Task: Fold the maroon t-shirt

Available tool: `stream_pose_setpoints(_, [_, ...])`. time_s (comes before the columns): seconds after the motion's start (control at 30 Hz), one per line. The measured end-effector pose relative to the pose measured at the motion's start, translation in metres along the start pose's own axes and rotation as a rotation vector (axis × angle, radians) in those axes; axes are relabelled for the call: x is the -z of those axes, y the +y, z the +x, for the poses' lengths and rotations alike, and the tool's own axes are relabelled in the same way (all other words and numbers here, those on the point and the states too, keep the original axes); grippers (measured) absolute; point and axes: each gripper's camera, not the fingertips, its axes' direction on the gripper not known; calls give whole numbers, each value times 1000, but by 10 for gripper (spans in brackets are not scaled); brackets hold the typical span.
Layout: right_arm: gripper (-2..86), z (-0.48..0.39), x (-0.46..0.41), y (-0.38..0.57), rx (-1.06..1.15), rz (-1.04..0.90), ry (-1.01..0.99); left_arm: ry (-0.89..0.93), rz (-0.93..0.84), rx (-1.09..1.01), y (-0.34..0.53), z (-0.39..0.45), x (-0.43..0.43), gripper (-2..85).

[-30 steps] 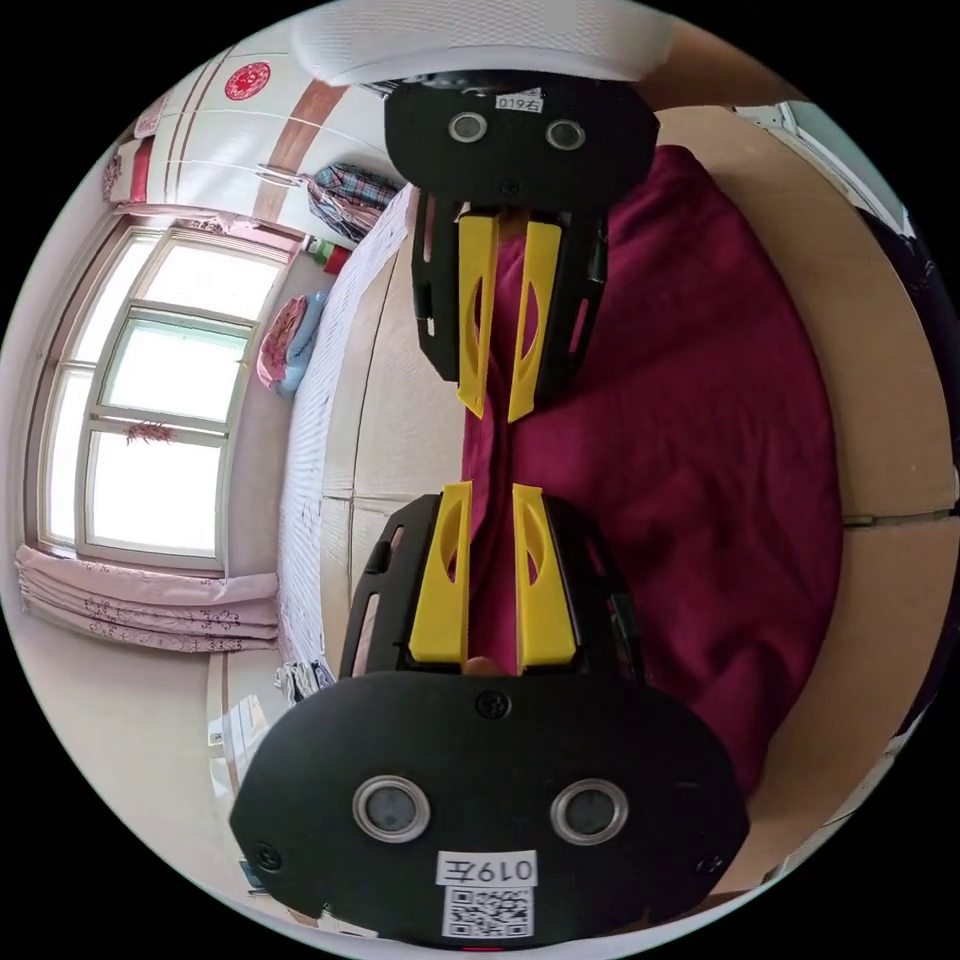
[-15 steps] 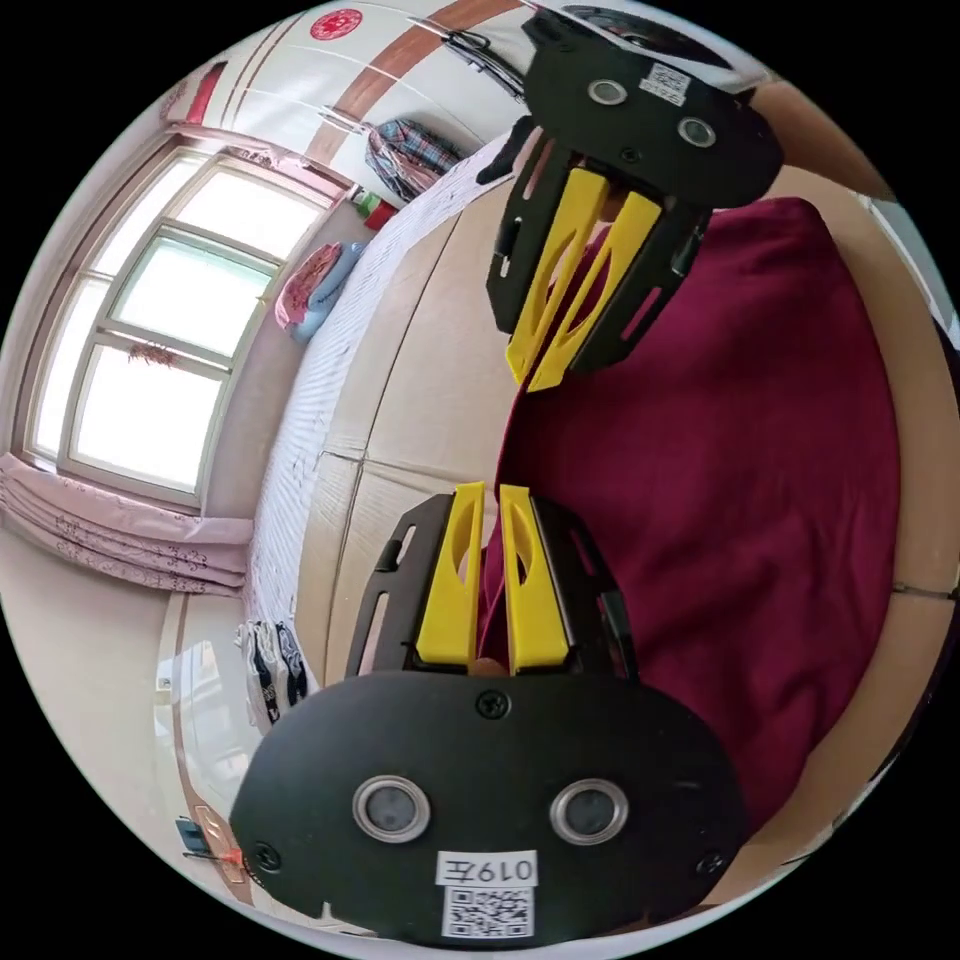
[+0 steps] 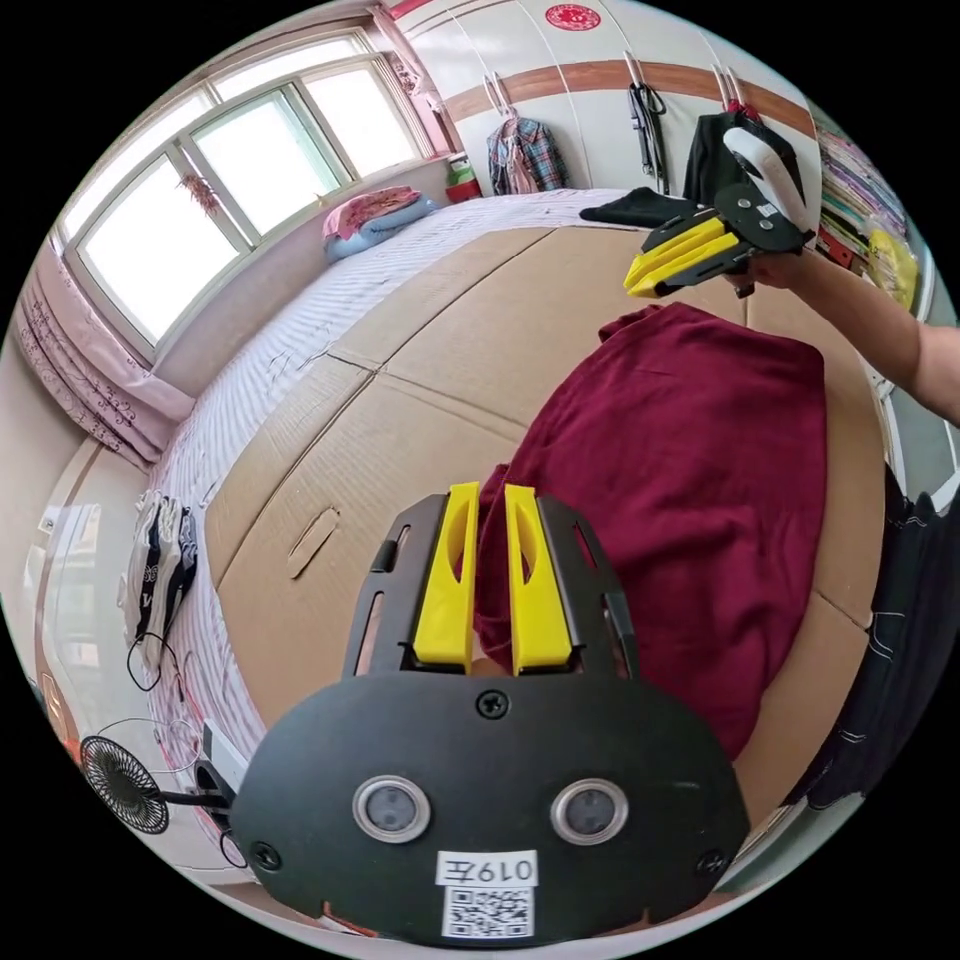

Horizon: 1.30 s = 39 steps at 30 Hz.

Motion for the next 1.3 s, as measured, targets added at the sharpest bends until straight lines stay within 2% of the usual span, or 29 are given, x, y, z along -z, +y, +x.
stream_pose_setpoints(0.1, [21, -15, -11, -10, 57, -23, -3, 15, -6, 21, 18, -4, 8, 8])
stream_pose_setpoints(0.2, [-2, -29, -20, -25, 101, -28, -9, -71, -5, 105, 42, -13, 26, 8])
stream_pose_setpoints(0.3, [-7, -51, -5, -41, 150, 78, -58, -63, 119, 248, 85, -11, 77, 8])
stream_pose_setpoints(0.37, [-5, -80, 8, -54, 259, 190, -65, -100, 168, 262, 112, 13, 104, 9])
stream_pose_setpoints(0.53, [39, -115, -2, -98, 409, 219, -211, -308, 51, 271, 158, 86, 118, 14])
stream_pose_setpoints(0.7, [57, -112, -36, -149, 324, 178, -385, -417, -74, 315, 185, 105, 95, 25])
stream_pose_setpoints(1.0, [88, -126, -67, -191, 453, 53, -406, -256, -8, 419, 239, 71, 92, 37])
stream_pose_setpoints(1.3, [55, -107, -75, -218, 524, -18, -496, -178, 50, 431, 288, 52, 100, 52])
